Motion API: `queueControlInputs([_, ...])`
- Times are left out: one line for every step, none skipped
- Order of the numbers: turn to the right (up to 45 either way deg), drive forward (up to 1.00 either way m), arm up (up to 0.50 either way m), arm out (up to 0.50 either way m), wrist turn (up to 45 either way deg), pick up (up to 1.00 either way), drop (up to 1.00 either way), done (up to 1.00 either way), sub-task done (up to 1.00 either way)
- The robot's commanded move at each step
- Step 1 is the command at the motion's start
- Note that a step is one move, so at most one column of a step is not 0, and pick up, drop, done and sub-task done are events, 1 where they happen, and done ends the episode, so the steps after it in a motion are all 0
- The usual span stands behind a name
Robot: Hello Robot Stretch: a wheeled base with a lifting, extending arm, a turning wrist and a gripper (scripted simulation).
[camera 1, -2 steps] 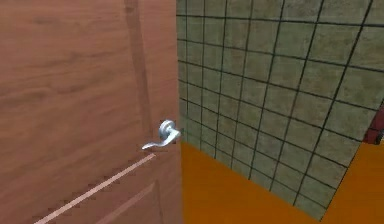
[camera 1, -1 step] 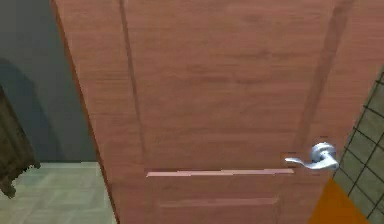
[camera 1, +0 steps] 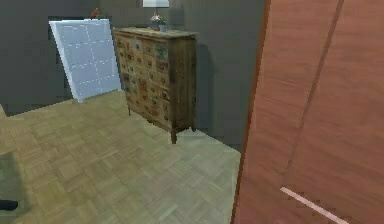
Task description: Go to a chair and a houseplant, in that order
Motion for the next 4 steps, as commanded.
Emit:
queueControlInputs([-12.0,0.0,0.0,0.0,0.0,0.0,0.0,0.0,0.0])
queueControlInputs([0.0,0.2,0.0,0.0,0.0,0.0,0.0,0.0,0.0])
queueControlInputs([-42.0,0.0,0.0,0.0,0.0,0.0,0.0,0.0,0.0])
queueControlInputs([0.0,0.95,0.0,0.0,0.0,0.0,0.0,0.0,0.0])
